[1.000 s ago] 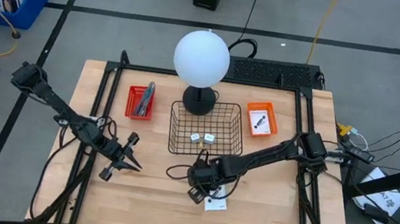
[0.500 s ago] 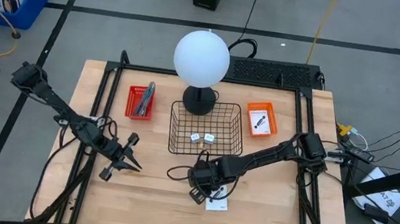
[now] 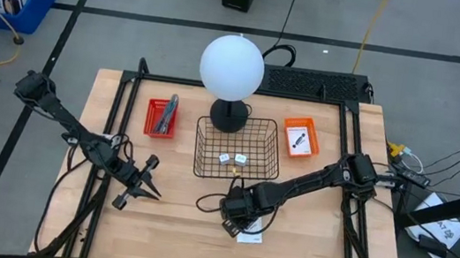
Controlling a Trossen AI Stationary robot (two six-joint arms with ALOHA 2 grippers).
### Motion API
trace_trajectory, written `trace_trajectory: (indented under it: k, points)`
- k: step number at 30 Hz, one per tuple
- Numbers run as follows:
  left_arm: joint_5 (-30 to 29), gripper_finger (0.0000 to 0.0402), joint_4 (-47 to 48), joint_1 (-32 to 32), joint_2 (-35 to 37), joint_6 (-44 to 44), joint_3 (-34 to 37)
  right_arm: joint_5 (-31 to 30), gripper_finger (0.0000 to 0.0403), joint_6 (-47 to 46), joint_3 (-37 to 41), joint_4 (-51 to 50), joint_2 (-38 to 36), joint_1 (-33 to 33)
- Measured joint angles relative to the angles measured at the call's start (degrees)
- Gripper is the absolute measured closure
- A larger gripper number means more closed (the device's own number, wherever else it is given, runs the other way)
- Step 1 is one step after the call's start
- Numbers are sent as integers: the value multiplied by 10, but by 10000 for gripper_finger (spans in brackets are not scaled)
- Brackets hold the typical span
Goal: Pick and place items into bin
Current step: Put the card reader box into the orange bin
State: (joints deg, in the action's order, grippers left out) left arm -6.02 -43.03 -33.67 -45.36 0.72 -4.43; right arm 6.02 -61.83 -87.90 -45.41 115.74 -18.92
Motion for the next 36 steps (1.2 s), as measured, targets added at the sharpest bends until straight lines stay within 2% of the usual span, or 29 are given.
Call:
trace_trajectory:
  k: [6,19,23,27,33,36]
  points:
    - [0,350,0,-5,0,-2,0,2,291,16,0,30,23,7]
    - [0,350,0,-5,0,-2,0,48,291,45,-2,58,54,22]
    - [0,350,1,-5,0,-2,0,48,294,89,-2,59,55,21]
    - [-1,350,4,-5,0,-2,0,54,321,123,-2,67,56,21]
    - [-1,350,4,-5,0,-2,0,65,392,139,36,131,56,21]
    - [-1,350,4,-5,0,-2,0,68,396,137,47,137,56,21]
